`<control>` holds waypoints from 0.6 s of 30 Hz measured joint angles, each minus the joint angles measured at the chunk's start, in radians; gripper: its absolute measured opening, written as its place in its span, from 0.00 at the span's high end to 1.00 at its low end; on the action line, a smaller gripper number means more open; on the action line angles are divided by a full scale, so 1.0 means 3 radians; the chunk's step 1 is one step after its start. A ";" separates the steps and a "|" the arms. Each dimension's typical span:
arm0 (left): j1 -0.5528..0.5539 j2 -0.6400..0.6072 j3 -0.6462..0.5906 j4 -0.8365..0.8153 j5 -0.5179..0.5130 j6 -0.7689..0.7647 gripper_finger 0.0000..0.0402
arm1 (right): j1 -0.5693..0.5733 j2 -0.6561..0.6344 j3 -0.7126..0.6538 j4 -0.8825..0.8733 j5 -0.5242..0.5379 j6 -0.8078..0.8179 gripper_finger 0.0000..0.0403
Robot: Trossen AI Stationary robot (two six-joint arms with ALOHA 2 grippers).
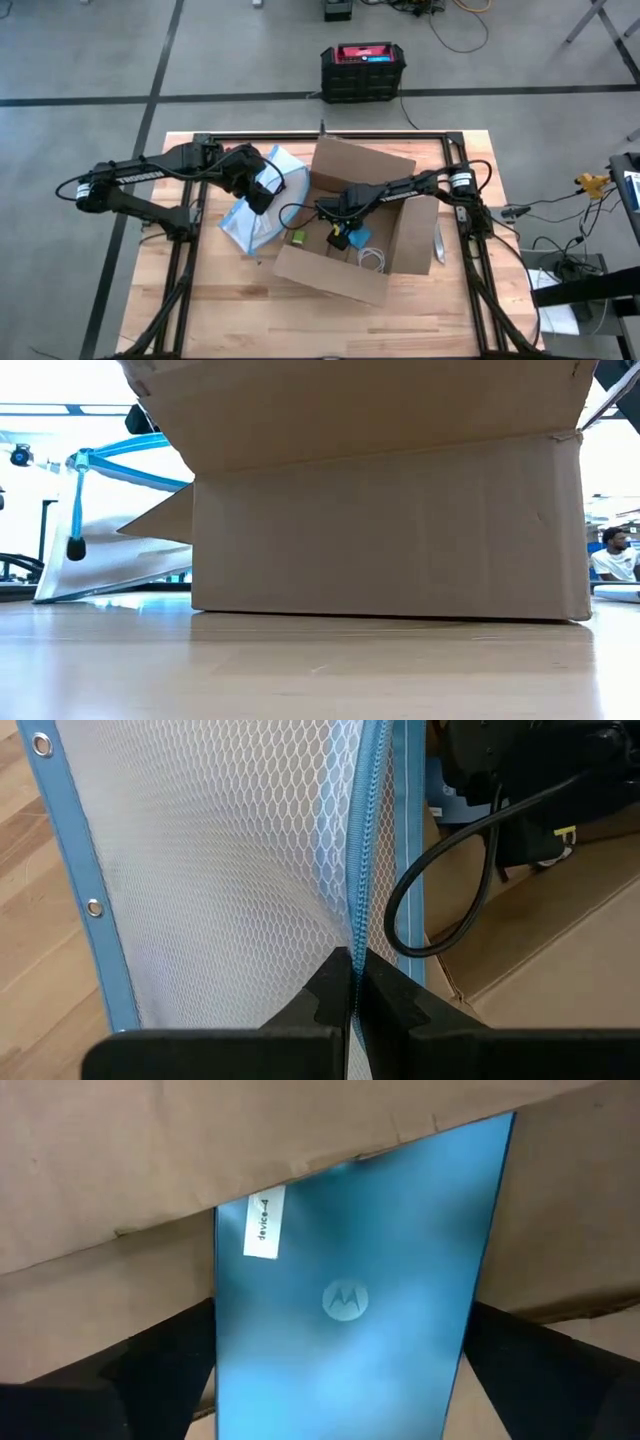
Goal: Unpack boxes
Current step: Put the blue cellphone into the blue zip bag
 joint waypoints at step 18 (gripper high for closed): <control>0.0001 0.0000 0.0000 0.0001 -0.0001 -0.0020 1.00 | -0.0002 0.0008 -0.0006 -0.0032 -0.0043 -0.0072 0.17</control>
